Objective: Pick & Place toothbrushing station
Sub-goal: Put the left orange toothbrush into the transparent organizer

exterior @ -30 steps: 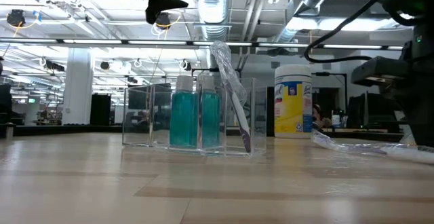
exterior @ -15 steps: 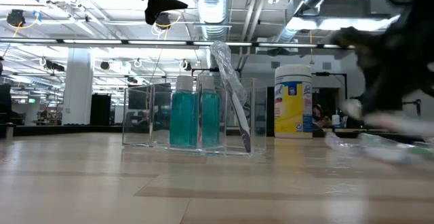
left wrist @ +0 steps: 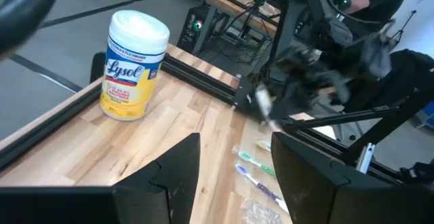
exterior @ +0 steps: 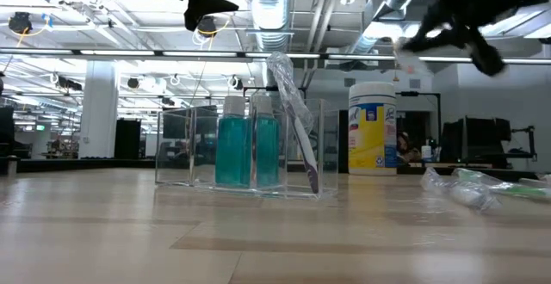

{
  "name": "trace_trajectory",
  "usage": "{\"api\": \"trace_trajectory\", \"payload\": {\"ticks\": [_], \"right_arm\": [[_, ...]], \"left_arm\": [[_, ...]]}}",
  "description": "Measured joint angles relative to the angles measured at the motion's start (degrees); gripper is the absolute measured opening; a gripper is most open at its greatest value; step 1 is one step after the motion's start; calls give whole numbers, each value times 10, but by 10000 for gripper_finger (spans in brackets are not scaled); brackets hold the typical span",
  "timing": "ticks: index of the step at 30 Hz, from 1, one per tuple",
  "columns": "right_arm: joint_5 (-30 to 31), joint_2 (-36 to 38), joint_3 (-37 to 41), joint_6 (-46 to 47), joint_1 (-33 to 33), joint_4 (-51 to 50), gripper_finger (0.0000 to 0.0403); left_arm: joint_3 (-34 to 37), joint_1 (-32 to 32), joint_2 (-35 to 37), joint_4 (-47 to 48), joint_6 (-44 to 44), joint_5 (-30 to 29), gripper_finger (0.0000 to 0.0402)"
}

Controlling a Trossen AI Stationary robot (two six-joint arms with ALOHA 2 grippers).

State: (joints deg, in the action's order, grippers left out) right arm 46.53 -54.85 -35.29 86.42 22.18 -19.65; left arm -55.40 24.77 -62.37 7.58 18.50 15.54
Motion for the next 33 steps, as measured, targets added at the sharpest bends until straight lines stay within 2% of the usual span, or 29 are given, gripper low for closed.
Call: {"api": "trace_trajectory", "payload": {"ticks": [6, 11, 20, 33], "right_arm": [[90, -36, -1, -301, -2, 249, 2], [87, -96, -10, -427, -7, 386, 2], [-47, -232, -72, -479, -5, 386, 1], [-124, -370, -73, -489, 7, 521, 0]], "left_arm": [[0, 6, 0, -1, -5, -8, 176], [0, 7, 0, -5, -7, -22, 176], [0, 7, 0, -14, 2, -27, 176], [0, 7, 0, -17, 12, -37, 176]]}}
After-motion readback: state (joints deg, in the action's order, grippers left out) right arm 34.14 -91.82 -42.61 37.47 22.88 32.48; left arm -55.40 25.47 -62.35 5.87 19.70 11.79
